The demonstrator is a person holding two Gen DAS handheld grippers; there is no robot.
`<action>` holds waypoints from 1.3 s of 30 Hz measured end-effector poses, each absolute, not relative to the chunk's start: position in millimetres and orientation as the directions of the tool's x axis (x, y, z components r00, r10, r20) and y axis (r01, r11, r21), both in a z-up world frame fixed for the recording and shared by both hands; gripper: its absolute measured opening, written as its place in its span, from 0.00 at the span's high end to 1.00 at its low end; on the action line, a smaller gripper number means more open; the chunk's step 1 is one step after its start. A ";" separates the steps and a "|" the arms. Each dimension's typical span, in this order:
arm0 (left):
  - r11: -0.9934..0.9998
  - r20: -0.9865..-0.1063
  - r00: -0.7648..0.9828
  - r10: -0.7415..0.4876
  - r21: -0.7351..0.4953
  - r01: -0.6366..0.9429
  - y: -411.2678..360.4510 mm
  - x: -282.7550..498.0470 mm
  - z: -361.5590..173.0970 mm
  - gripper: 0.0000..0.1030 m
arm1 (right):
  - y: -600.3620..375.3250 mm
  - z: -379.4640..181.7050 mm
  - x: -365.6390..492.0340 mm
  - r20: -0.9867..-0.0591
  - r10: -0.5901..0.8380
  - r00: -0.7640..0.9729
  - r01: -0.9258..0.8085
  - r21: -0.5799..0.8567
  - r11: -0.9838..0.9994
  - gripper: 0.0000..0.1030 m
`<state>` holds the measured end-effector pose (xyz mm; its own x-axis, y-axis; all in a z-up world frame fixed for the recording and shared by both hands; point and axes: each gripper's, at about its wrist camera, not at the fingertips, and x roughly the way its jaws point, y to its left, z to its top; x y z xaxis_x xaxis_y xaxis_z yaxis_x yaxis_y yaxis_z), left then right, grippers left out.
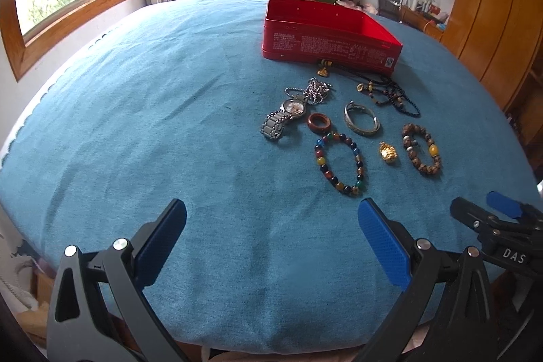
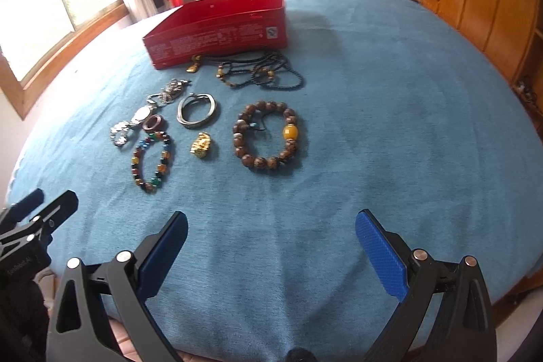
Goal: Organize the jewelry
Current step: 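Grasp the silver watch with the left tool while the right tool grasps the brown bead bracelet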
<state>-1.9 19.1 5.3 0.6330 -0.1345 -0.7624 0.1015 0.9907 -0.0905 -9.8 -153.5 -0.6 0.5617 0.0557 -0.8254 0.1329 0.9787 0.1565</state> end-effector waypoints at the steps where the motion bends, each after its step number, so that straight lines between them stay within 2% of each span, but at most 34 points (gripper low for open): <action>1: 0.989 -0.761 0.631 -0.151 -0.111 0.102 22.9 0.8 5.5 0.03 | -155.6 -2.2 -5.3 -0.834 0.086 0.545 0.119 0.178 0.977 0.04; 6: 0.987 -0.775 0.611 -0.161 -0.121 0.107 26.7 18.7 1.8 0.03 | -169.2 -9.7 14.0 -0.853 0.192 0.486 0.099 0.272 0.957 0.04; 14: 0.981 -0.811 0.561 -0.169 -0.086 0.172 16.5 70.4 -1.9 0.04 | -187.1 -9.0 44.7 -0.857 0.237 0.457 0.072 0.301 0.951 0.04; 17: 0.979 -0.836 0.519 -0.178 -0.099 0.177 15.6 91.0 -8.5 0.05 | -196.9 -11.7 59.0 -0.862 0.279 0.423 0.080 0.342 0.936 0.16; 18: 0.978 -0.848 0.498 -0.184 -0.106 0.180 14.5 102.2 -12.2 0.09 | -199.8 -12.6 62.3 -0.861 0.290 0.418 0.084 0.354 0.931 0.18; 21: 0.977 -0.878 0.443 -0.180 -0.108 0.184 11.7 122.1 -22.0 0.28 | -210.7 -15.7 76.9 -0.863 0.307 0.402 0.103 0.375 0.921 0.25; 25: 0.972 -0.904 0.388 -0.176 -0.098 0.213 6.1 142.0 -33.0 0.28 | -217.5 -22.5 96.9 -0.878 0.299 0.375 0.099 0.358 0.928 0.37; 28: 0.967 -0.910 0.381 -0.165 -0.075 0.242 1.9 150.4 -36.6 0.28 | -217.8 -27.2 108.0 -0.885 0.294 0.362 0.078 0.344 0.936 0.42; 32: 0.962 -0.911 0.383 -0.153 -0.048 0.269 -3.6 154.5 -39.2 0.28 | -211.1 -28.1 115.7 -0.886 0.306 0.348 0.013 0.331 0.943 0.57; 36: 0.956 -0.910 0.385 -0.152 -0.036 0.292 -9.7 158.4 -41.7 0.29 | -201.0 -30.6 117.4 -0.898 0.286 0.334 -0.039 0.290 0.956 0.58; 38: 0.953 -0.908 0.392 -0.147 -0.023 0.303 -14.1 159.0 -42.8 0.32 | -196.6 -31.3 117.4 -0.903 0.269 0.335 -0.058 0.265 0.962 0.59; 39: 0.952 -0.907 0.394 -0.147 -0.021 0.307 -15.6 158.2 -42.7 0.37 | -194.7 -31.9 117.7 -0.903 0.264 0.338 -0.068 0.257 0.964 0.60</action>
